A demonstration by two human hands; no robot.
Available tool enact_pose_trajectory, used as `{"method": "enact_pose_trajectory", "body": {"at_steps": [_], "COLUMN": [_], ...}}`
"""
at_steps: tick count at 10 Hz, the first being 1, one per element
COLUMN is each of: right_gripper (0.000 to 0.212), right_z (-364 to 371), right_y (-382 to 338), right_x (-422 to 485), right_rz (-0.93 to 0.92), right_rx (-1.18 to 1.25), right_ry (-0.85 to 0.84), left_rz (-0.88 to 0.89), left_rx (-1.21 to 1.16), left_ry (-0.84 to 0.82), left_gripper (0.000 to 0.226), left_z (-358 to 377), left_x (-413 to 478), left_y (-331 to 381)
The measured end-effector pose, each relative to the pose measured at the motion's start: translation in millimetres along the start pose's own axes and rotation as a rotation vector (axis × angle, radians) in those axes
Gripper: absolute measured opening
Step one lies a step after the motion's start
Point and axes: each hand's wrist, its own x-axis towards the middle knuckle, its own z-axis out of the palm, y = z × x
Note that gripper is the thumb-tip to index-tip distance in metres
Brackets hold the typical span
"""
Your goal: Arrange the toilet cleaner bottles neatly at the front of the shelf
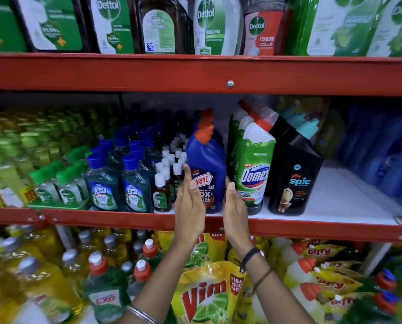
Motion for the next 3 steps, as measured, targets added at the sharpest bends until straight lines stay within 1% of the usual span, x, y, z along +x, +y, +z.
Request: {"method": "enact_pose_trajectory", "body": {"at_steps": [1,2,3], "right_gripper": [0.079,0.080,0.069], "right_z": [-2,-5,-28], "right_y": [2,-5,-4], "right_x": [-1,-1,-31], "right_rz": [0.004,0.024,0.083], "right_rx": [-0.008,-0.046,-0.048], "right_ry": [-0.024,-0.088,-0.093], "left_rz": [0.002,0.005,0.122], "left_rx": [-0.010,-0.062,-0.115], "left_ry": [0.016,0.077,0.179], "left_gripper": [0.056,0.053,0.052], "left_z": [0,5,12], "left_x": [-2,-6,-12], "left_y": [1,1,18]}}
